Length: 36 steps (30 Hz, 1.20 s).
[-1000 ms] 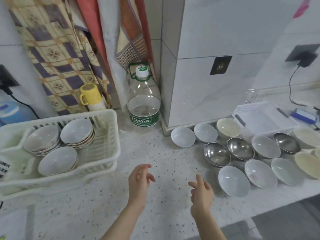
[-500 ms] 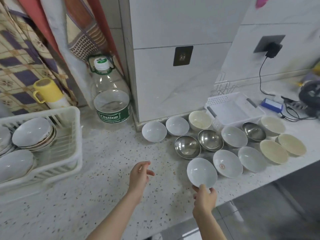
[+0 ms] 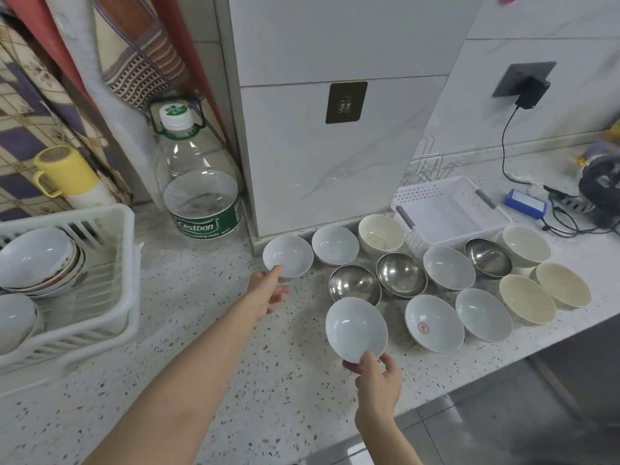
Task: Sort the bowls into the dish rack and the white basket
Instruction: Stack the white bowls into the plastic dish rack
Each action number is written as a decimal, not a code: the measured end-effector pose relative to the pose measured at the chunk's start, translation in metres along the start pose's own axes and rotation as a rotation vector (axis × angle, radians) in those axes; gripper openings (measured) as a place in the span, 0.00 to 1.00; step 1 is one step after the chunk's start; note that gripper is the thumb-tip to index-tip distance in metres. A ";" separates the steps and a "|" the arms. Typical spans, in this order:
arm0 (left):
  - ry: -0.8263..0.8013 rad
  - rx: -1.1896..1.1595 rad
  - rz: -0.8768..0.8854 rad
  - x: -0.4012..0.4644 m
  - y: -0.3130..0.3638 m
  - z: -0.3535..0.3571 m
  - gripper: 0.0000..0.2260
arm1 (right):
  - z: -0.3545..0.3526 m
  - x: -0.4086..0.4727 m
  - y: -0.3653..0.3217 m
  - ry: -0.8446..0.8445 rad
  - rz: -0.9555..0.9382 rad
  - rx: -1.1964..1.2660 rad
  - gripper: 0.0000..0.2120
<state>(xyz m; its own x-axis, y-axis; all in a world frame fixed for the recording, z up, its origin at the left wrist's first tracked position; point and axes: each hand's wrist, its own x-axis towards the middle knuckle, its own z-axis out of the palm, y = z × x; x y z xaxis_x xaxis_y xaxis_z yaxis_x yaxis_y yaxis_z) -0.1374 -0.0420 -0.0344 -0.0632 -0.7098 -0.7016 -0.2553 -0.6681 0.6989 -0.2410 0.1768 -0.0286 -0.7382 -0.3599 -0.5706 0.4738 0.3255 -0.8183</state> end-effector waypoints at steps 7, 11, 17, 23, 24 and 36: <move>-0.012 -0.119 -0.005 0.024 -0.003 0.015 0.12 | 0.008 -0.001 -0.010 -0.037 -0.002 -0.022 0.17; 0.020 -0.104 0.022 0.022 -0.003 0.009 0.14 | 0.011 -0.002 -0.015 -0.063 -0.015 -0.050 0.16; -0.002 -0.091 0.129 -0.012 0.001 -0.029 0.11 | 0.022 -0.012 -0.022 -0.105 -0.044 -0.083 0.17; -0.056 -0.196 0.278 -0.057 0.014 -0.093 0.09 | 0.048 -0.037 -0.028 -0.209 -0.122 -0.070 0.12; -0.055 -0.227 0.304 -0.064 0.016 -0.107 0.10 | 0.053 -0.043 -0.028 -0.232 -0.133 -0.066 0.10; 0.182 -0.511 0.418 -0.120 0.001 -0.302 0.07 | 0.155 -0.133 -0.016 -0.422 -0.243 -0.074 0.13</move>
<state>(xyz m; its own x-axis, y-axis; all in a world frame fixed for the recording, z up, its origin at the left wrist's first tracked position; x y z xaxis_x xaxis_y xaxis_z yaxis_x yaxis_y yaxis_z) 0.1611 -0.0249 0.0920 0.1169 -0.9273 -0.3556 0.2451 -0.3201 0.9151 -0.0761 0.0840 0.0491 -0.5568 -0.7512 -0.3545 0.2649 0.2439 -0.9329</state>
